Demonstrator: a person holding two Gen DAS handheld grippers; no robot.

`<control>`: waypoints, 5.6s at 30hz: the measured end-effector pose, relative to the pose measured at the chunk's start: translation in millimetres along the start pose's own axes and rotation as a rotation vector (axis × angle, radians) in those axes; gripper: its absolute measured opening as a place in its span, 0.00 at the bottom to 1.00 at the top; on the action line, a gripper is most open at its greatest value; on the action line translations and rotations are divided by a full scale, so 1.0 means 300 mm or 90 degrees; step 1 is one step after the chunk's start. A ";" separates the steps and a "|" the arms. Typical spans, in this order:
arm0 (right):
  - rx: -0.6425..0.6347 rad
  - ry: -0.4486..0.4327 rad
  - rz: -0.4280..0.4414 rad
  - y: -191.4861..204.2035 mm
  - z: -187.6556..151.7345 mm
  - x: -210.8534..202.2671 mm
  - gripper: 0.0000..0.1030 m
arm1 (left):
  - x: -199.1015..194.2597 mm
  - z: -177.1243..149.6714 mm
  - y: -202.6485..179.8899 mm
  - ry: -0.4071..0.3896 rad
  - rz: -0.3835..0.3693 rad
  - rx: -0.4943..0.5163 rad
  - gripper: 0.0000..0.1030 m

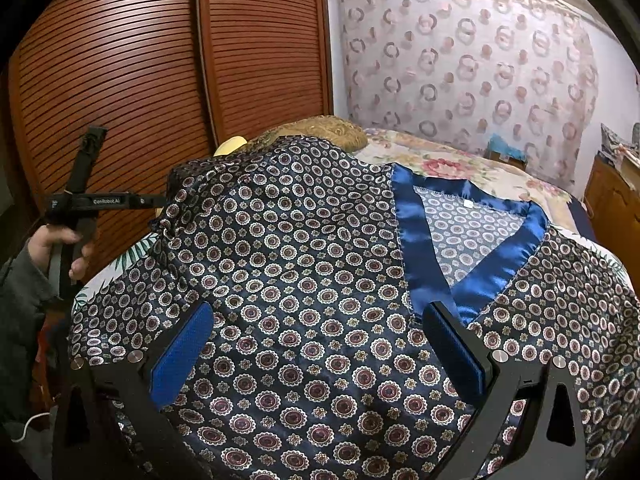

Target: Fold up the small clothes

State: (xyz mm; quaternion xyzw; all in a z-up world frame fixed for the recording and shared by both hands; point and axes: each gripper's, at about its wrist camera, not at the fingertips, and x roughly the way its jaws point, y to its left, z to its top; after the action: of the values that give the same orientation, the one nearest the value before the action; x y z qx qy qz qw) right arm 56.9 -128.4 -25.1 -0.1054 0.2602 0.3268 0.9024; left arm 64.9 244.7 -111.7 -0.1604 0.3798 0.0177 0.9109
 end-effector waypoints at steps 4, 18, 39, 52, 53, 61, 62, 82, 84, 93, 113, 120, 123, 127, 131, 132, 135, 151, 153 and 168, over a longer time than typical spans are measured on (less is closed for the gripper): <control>-0.001 0.003 0.001 -0.003 0.002 0.005 1.00 | 0.050 0.002 0.011 0.035 -0.022 -0.007 0.53; 0.007 -0.003 0.005 -0.021 -0.005 -0.016 1.00 | -0.129 0.049 -0.118 -0.058 -0.045 0.046 0.01; 0.048 -0.042 -0.041 -0.127 -0.039 -0.127 1.00 | -0.155 0.099 -0.650 -0.078 -0.154 0.237 0.08; 0.022 -0.054 -0.063 -0.081 0.025 -0.100 1.00 | -0.277 0.031 -0.561 -0.152 -0.108 0.210 0.77; 0.012 -0.054 -0.065 -0.071 0.031 -0.094 1.00 | -0.289 0.027 -0.543 -0.159 -0.098 0.204 0.77; -0.053 -0.029 0.008 0.044 0.101 -0.019 1.00 | -0.341 0.004 -0.404 -0.187 -0.043 0.157 0.77; -0.064 -0.027 0.017 0.068 0.116 -0.005 1.00 | -0.340 0.002 -0.388 -0.185 -0.037 0.153 0.77; -0.219 0.081 0.168 0.352 0.296 0.448 0.60 | -0.343 -0.041 -0.247 -0.180 0.007 0.110 0.77; -0.229 0.099 0.154 0.357 0.292 0.505 0.51 | -0.337 -0.046 -0.248 -0.176 0.007 0.113 0.77; -0.176 0.059 0.113 0.291 0.329 0.548 0.13 | -0.326 -0.056 -0.264 -0.168 0.000 0.123 0.77; -0.033 0.023 -0.020 0.043 0.335 0.386 0.21 | -0.254 -0.056 -0.317 -0.139 -0.017 0.140 0.77; -0.026 -0.024 -0.048 -0.046 0.268 0.094 0.51 | -0.232 -0.063 -0.380 -0.130 -0.032 0.154 0.77; -0.017 -0.035 -0.069 -0.082 0.215 -0.021 0.56 | -0.228 -0.064 -0.419 -0.129 -0.039 0.164 0.77; 0.008 -0.036 -0.111 -0.150 0.126 -0.132 0.56 | -0.220 -0.065 -0.478 -0.128 -0.050 0.182 0.77; 0.031 -0.038 -0.154 -0.194 0.035 -0.222 0.56 | -0.205 -0.067 -0.550 -0.122 -0.064 0.205 0.77; 0.040 -0.038 -0.165 -0.212 0.005 -0.248 0.56 | -0.202 -0.066 -0.564 -0.121 -0.066 0.210 0.77; 0.058 -0.029 -0.196 -0.226 -0.051 -0.298 0.56 | -0.186 -0.069 -0.609 -0.115 -0.075 0.228 0.77; 0.199 0.056 -0.285 -0.440 -0.348 -0.437 0.56 | -0.089 -0.096 -0.822 -0.069 -0.106 0.287 0.77; 0.209 0.067 -0.284 -0.460 -0.351 -0.433 0.56 | -0.075 -0.102 -0.839 -0.061 -0.108 0.292 0.77; 0.272 0.110 -0.226 -0.601 -0.404 -0.484 0.41 | 0.048 -0.141 -0.906 0.013 -0.110 0.319 0.77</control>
State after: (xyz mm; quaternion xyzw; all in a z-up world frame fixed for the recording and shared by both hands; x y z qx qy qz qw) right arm 30.1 -387.6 -45.4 0.0154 0.3767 0.0914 0.9217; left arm 88.1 -27.2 -74.0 0.0383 0.3663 -0.1560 0.9165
